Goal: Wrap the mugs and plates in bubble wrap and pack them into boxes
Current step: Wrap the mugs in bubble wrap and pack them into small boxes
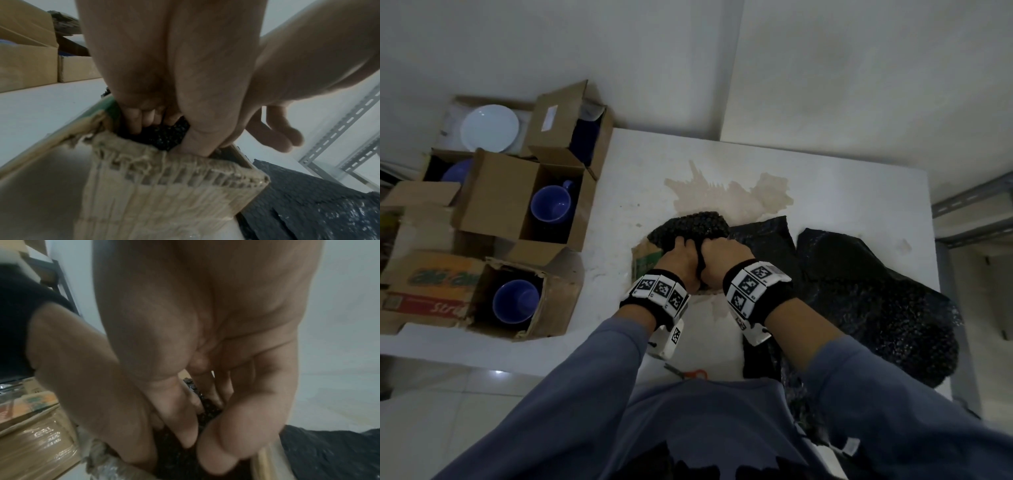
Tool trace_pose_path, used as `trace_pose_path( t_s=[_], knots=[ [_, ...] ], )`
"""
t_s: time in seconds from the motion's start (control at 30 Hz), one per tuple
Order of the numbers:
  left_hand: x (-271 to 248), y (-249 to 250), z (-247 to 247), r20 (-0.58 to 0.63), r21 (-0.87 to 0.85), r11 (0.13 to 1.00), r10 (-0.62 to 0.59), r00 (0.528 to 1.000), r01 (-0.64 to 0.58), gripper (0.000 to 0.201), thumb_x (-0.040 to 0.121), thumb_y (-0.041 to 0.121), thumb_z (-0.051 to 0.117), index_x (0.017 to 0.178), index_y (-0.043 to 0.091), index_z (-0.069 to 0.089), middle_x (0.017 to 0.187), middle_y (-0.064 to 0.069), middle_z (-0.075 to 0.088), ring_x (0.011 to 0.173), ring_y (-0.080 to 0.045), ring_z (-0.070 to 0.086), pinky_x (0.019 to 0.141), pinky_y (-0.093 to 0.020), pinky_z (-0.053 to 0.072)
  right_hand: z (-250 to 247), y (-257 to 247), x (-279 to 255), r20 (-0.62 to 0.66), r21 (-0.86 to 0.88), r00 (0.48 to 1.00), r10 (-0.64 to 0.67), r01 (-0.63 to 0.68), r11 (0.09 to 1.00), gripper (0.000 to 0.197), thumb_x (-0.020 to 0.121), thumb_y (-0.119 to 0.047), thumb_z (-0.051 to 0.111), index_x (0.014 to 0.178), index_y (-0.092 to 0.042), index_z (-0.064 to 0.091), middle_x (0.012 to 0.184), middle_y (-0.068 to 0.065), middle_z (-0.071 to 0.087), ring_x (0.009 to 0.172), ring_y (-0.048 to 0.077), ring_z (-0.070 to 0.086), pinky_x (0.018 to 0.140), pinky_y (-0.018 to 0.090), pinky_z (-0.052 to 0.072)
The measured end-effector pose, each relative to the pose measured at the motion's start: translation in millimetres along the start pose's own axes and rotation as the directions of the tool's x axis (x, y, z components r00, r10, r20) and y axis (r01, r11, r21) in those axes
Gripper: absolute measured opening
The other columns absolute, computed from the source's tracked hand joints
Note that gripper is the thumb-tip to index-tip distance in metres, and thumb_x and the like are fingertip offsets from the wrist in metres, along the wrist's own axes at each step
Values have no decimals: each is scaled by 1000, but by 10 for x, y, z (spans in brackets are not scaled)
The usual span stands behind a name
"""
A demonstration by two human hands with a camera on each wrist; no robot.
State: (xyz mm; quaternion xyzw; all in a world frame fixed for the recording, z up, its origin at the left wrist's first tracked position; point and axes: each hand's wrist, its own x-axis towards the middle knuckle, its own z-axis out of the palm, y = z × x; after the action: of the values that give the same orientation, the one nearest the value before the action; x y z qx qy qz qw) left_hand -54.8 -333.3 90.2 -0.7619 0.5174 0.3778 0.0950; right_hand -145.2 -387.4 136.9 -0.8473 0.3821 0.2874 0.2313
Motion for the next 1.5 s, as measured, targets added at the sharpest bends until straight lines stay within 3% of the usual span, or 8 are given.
trace_pose_path(
  t_s=[0.13,0.3,0.57,0.7,0.87,1.17,1.37,1.5],
  knots=[
    [3,-1,27,5,1,1000,11,1000,-11,83,85,23,71,147,4,20,149,-18,19,118,-38,53,98,-43,47,40,-25,35,-2,4,1000,-2,2,1000,26,91,-21,59,114,-9,57,111,11,60,101,31,60,82,40,54],
    [20,-31,45,6,4,1000,27,1000,-27,83,84,26,69,148,6,20,147,-17,22,119,-34,51,98,-43,48,8,-37,84,23,38,1000,-16,15,999,30,87,-22,61,113,-9,57,108,13,61,95,32,62,82,42,56],
    [-5,-24,65,-5,7,999,49,999,-49,87,82,33,72,148,6,21,143,-17,25,115,-36,54,96,-45,49,31,25,51,33,66,998,-47,44,997,35,88,-22,58,120,-8,52,115,14,61,101,32,61,85,41,54],
    [-18,-46,83,-41,-3,999,53,998,-53,79,85,32,69,144,4,25,142,-18,26,112,-37,57,93,-45,50,30,59,-49,-83,-24,996,-37,35,999,29,88,-24,58,115,-12,55,111,9,61,100,31,60,73,37,43],
    [-16,-29,74,-27,14,999,48,998,-48,81,83,35,72,142,4,26,142,-17,25,114,-36,56,93,-44,50,119,71,-43,-110,-35,994,-14,10,999,43,88,-28,60,126,-9,50,123,10,55,111,32,57,76,38,42],
    [19,-32,89,-32,36,998,46,998,-45,75,86,33,68,142,5,26,141,-17,26,109,-36,57,92,-45,51,92,137,-15,-70,-13,994,-81,81,997,37,90,-23,56,124,-9,49,120,11,58,105,34,60,70,36,40],
    [0,-55,111,-31,1,999,38,999,-38,76,87,31,65,143,4,23,143,-19,23,112,-36,55,92,-46,50,177,75,-142,-262,48,962,-78,94,994,22,89,-23,54,107,-11,54,110,8,61,98,33,61,67,35,40],
    [17,-57,126,-24,-1,1000,20,1000,-20,77,86,32,66,143,3,23,143,-20,22,112,-37,55,92,-45,51,197,65,-145,-222,47,975,-8,19,999,30,88,-24,57,114,-8,54,114,11,60,104,33,60,71,36,40]
  ],
)
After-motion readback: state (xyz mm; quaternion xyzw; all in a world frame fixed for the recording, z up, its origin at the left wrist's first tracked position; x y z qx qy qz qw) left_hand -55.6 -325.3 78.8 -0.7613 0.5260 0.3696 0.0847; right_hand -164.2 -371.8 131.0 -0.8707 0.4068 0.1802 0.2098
